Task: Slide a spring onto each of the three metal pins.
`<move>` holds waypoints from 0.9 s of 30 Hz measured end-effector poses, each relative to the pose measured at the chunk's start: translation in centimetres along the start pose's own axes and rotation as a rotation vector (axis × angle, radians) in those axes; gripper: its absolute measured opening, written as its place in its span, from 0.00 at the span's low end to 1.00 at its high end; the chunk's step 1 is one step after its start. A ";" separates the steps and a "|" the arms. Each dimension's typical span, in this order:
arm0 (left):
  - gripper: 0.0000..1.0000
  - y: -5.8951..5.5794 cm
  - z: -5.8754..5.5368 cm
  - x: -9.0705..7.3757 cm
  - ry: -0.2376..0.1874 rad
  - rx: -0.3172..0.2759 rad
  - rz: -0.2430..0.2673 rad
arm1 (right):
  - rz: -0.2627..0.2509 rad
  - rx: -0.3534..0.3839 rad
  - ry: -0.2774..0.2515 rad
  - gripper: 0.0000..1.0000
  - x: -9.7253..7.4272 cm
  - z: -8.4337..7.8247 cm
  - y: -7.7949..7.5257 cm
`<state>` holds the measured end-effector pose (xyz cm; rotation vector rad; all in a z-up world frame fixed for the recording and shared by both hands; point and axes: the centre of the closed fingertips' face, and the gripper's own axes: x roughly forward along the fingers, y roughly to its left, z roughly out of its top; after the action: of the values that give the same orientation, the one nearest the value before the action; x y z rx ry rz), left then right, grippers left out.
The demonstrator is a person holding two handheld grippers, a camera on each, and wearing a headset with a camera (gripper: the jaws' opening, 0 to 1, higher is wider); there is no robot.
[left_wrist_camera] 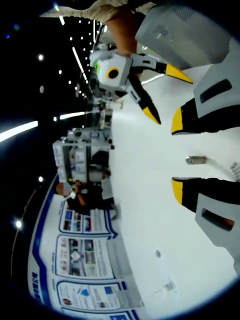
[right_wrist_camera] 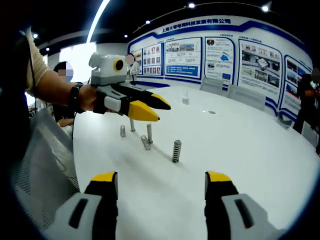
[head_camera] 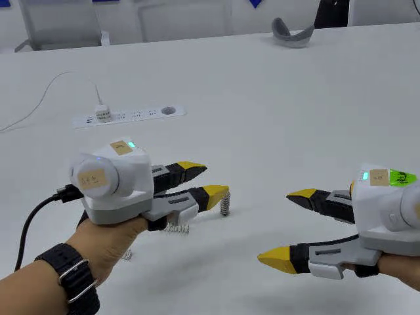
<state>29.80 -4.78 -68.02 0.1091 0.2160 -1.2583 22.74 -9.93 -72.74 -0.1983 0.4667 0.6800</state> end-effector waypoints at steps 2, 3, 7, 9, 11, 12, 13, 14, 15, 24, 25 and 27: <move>0.36 -0.1 0.3 -0.5 -0.008 -0.003 0.001 | 0.007 -0.007 0.003 0.72 0.2 0.1 0.0; 0.37 -0.2 0.5 -0.8 -0.011 -0.006 0.000 | 0.012 -0.010 0.005 0.72 0.3 0.2 0.1; 0.39 -0.3 0.8 -1.7 -0.017 -0.003 -0.002 | 0.026 -0.021 0.008 0.72 0.6 0.4 0.4; 0.40 -0.4 0.9 -2.3 -0.019 0.002 -0.003 | 0.035 -0.027 0.009 0.72 0.9 0.6 0.5; 0.42 -0.5 0.9 -2.8 -0.018 0.007 -0.002 | 0.045 -0.035 0.010 0.72 1.2 0.8 0.7; 0.43 -0.5 0.9 -3.0 -0.018 0.008 -0.002 | 0.048 -0.037 0.011 0.72 1.3 0.9 0.8; 0.43 -0.6 0.9 -3.3 -0.016 0.010 0.000 | 0.054 -0.040 0.013 0.72 1.4 1.0 0.9; 0.44 -0.5 0.8 -3.5 -0.015 0.012 0.000 | 0.057 -0.044 0.014 0.72 1.6 1.1 0.9; 0.44 -0.5 0.8 -3.7 -0.015 0.013 0.001 | 0.061 -0.047 0.014 0.72 1.7 1.1 0.9; 0.52 -0.2 0.2 -6.0 -0.016 -0.015 0.013 | 0.102 -0.076 0.018 0.71 2.9 1.8 1.9; 0.53 -0.1 0.2 -6.3 -0.017 -0.018 0.016 | 0.106 -0.078 0.020 0.71 3.0 1.8 1.9; 0.53 -0.1 0.0 -6.9 -0.018 -0.018 0.022 | 0.115 -0.085 0.022 0.70 3.2 2.0 2.2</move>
<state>27.68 1.56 -66.50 0.0843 0.2106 -1.2347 24.15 -5.83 -72.59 -0.2608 0.4727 0.8121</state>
